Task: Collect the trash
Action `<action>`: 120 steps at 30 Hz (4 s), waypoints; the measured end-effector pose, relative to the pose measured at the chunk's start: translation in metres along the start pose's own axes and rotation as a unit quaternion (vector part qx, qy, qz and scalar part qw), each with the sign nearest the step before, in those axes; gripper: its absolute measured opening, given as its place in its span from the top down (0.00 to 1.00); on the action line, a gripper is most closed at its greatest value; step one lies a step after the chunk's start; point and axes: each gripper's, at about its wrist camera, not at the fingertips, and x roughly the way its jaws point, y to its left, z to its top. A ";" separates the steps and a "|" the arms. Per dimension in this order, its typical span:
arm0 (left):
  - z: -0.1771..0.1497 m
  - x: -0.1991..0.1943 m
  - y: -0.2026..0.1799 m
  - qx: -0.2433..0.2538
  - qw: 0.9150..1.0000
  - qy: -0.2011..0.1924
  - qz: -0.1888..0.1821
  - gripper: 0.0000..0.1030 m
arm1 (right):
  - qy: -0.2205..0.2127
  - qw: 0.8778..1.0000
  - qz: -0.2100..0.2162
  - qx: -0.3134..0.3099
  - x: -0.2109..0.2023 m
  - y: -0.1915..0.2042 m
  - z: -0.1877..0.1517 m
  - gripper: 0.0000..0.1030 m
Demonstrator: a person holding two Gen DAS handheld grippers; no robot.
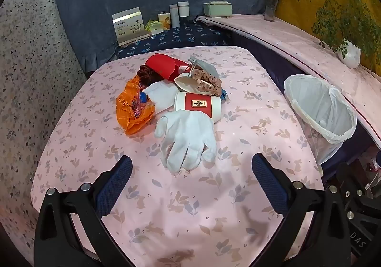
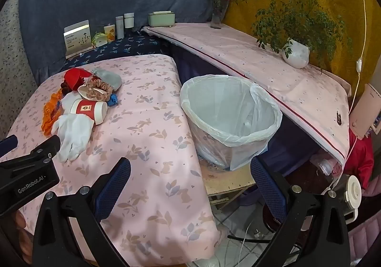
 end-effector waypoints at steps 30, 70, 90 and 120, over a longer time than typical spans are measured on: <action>-0.008 -0.009 0.013 -0.023 0.999 0.022 0.008 0.07 | -0.007 1.000 0.008 -0.013 -0.012 0.010 -0.004 0.07; -0.009 -0.010 0.014 -0.023 0.999 0.021 0.014 0.07 | -0.012 1.000 0.009 -0.017 -0.016 0.013 0.001 0.07; -0.007 -0.009 0.015 -0.021 0.999 0.019 0.015 0.07 | -0.015 1.000 0.009 -0.015 -0.018 0.012 0.005 0.07; -0.011 -0.011 0.008 -0.015 1.000 0.009 0.003 0.07 | -0.013 1.000 0.004 -0.004 -0.014 0.004 -0.001 0.07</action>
